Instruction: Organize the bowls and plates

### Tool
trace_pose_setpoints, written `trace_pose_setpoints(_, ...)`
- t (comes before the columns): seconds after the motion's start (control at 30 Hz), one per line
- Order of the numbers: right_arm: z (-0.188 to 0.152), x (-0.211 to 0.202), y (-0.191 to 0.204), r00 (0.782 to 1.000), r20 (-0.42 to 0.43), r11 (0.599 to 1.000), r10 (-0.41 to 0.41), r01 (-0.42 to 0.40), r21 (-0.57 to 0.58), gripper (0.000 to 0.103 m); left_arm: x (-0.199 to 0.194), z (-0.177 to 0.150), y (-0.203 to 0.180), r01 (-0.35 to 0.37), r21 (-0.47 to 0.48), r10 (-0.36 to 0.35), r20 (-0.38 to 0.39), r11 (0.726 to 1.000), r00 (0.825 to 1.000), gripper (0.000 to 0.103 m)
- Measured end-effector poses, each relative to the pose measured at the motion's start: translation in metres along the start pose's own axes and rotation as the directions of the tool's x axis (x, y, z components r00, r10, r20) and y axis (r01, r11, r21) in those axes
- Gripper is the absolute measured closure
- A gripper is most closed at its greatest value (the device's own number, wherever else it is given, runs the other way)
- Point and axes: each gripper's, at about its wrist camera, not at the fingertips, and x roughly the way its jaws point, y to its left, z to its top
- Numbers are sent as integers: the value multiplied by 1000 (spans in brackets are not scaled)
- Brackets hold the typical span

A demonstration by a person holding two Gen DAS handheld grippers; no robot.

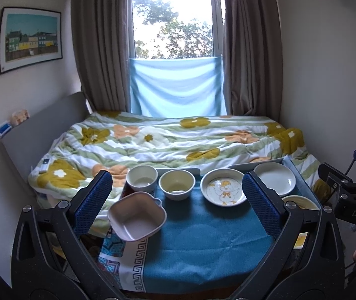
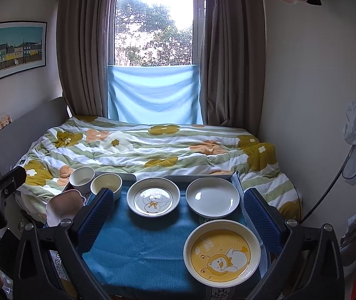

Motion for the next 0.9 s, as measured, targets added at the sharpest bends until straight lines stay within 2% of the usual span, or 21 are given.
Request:
trace_pose_setpoints(0.17,5,2,1,1000,-14,1000,-2,3,23,0,7,5,-2,28,17,-27,-17,999,999,0)
trace_pose_setpoints(0.27,-2,4,-5,998,-53,998,-27,30,55,0,21,5,-11,90,49,-87,-68,995,994,0)
trace_pose_setpoints(0.33,-13,9,-14,994,-99,994,-44,53,93,0,35,0,-21,159,73,-149,-124,985,981,0)
trace_pose_setpoints(0.43,-38,19,-34,984,-168,984,-66,92,152,0,64,-15,-44,254,102,-228,-215,962,950,0)
trace_pose_setpoints(0.5,-58,25,-50,974,-213,974,-78,120,192,0,85,-28,-65,326,106,-285,-287,939,915,0)
trace_pose_setpoints(0.57,-78,30,-69,966,-249,962,-72,133,237,0,108,-43,-91,422,101,-356,-383,901,852,0)
trace_pose_setpoints(0.6,-89,33,-81,961,-268,955,-73,145,258,0,116,-51,-104,454,100,-378,-413,885,828,0)
trace_pose_setpoints(0.67,-106,41,-105,956,-290,942,-45,137,305,1,132,-67,-131,500,109,-404,-458,859,792,0)
trace_pose_setpoints(0.73,-122,53,-129,951,-307,934,-25,132,333,6,153,-85,-155,537,89,-425,-508,839,749,1)
trace_pose_setpoints(0.8,-138,70,-150,941,-339,932,-7,129,339,21,178,-106,-178,556,64,-429,-564,829,705,5)
trace_pose_setpoints(0.9,-159,96,-176,923,-379,922,59,96,376,34,209,-131,-201,562,43,-418,-622,826,662,14)
